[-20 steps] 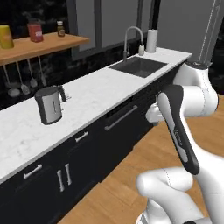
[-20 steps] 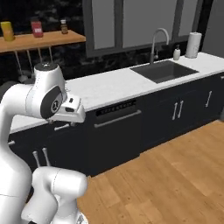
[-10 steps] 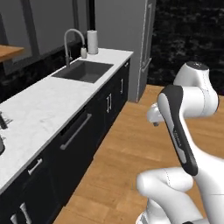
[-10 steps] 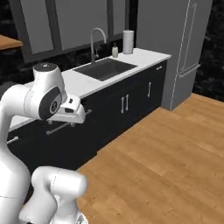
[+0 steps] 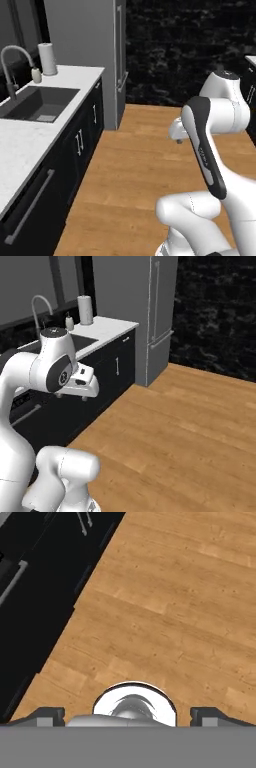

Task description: Navigate to the fridge.

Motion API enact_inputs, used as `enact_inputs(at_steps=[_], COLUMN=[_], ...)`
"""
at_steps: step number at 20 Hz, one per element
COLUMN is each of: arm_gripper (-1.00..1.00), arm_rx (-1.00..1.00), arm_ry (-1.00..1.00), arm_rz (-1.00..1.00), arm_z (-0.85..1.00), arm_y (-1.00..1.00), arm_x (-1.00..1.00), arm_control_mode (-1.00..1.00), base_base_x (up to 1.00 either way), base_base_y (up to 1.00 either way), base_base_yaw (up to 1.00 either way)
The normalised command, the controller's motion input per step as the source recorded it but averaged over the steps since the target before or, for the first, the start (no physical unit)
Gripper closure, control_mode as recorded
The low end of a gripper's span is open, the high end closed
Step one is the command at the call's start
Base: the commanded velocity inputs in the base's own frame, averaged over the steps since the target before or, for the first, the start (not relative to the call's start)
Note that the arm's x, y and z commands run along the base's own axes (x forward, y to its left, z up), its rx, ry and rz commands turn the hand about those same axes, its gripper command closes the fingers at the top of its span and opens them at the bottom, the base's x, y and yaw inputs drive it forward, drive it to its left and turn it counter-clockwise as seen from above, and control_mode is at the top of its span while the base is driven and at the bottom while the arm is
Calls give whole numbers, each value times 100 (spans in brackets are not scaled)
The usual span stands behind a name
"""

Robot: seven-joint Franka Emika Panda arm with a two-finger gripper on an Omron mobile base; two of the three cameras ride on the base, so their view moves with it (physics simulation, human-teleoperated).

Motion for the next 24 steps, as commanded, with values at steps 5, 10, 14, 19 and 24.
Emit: enact_inputs(at_steps=[5, 10, 14, 19, 24], arm_gripper=[-100, -100, -100, -100, -100], arm_rx=[0, 0, 0, 0, 0], arm_ry=[0, 0, 0, 0, 0], arm_rz=[0, 0, 0, 0, 0], arm_z=[0, 0, 0, 0, 0], arm_y=[0, 0, 0, 0, 0], arm_x=[0, 0, 0, 0, 0], arm_control_mode=[100, 100, 100, 100, 100], base_base_x=[100, 100, 100, 100, 100], base_base_y=[-25, -36, -46, -55, -75], base_base_yaw=[-19, -2, 11, 31, 38])
